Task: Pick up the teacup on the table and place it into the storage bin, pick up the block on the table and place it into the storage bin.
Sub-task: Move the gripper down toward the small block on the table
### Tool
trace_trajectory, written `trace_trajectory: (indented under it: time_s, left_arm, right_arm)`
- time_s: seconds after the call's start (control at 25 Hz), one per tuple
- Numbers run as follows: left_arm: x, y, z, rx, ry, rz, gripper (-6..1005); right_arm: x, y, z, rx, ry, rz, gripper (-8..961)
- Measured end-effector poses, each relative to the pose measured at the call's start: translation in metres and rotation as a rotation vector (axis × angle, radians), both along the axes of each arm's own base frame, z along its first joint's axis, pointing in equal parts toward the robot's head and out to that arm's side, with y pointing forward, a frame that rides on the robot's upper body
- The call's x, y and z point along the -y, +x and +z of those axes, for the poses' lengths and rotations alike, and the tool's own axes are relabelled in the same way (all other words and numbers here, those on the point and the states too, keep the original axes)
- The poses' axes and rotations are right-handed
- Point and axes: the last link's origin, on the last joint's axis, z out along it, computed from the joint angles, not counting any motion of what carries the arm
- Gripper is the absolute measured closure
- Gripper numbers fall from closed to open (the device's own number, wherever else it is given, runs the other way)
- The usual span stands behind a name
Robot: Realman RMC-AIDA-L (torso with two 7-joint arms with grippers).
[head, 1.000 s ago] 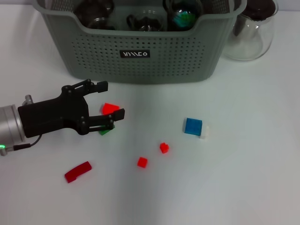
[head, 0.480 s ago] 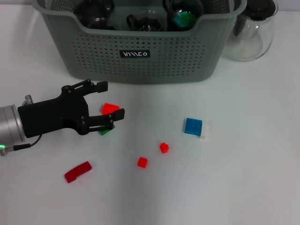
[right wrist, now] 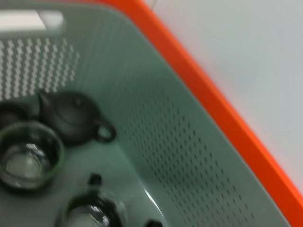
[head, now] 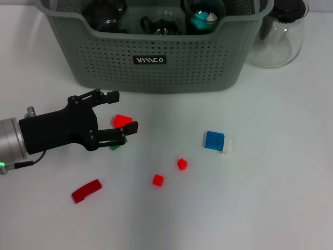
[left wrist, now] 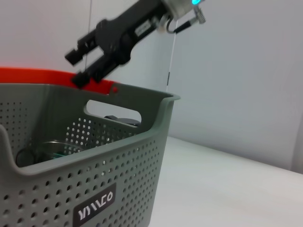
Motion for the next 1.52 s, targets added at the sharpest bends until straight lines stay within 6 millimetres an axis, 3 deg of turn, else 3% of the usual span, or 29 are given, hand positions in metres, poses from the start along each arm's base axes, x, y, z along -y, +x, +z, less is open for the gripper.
trace_trajectory:
  time_s: [0.16, 0.36, 0.6, 0.68, 0.88, 1.04, 1.24, 1.52]
  left_arm:
    - [0.001, 0.001, 0.001, 0.007, -0.004, -0.004, 112]
    - [0.002, 0.0, 0.002, 0.015, -0.002, -0.003, 111]
    - [0.003, -0.001, 0.005, 0.019, -0.001, -0.005, 111]
    - [0.004, -0.001, 0.005, 0.017, -0.001, -0.006, 111]
    - [0.004, -0.001, 0.005, 0.012, -0.002, -0.009, 112]
    - [0.004, -0.002, 0.005, 0.007, 0.0, -0.013, 112]
    - [0.004, -0.002, 0.005, 0.002, 0.003, -0.021, 112]
    - [0.006, -0.003, 0.001, -0.021, -0.011, -0.031, 111]
  right_arm:
    - [0.023, -0.025, 0.021, -0.124, -0.074, 0.079, 173]
    - [0.073, -0.042, 0.056, -0.252, -0.207, 0.202, 177]
    - [0.133, -0.013, 0.069, -0.217, -0.527, 0.153, 175]
    - [0.142, 0.0, 0.067, -0.161, -0.591, 0.086, 175]
    - [0.149, 0.037, 0.043, 0.031, -0.616, -0.105, 176]
    - [0.148, 0.059, 0.009, 0.171, -0.659, -0.219, 177]
    - [0.137, 0.077, -0.032, 0.239, -0.682, -0.302, 177]
    - [0.126, 0.092, -0.061, 0.297, -0.672, -0.337, 178]
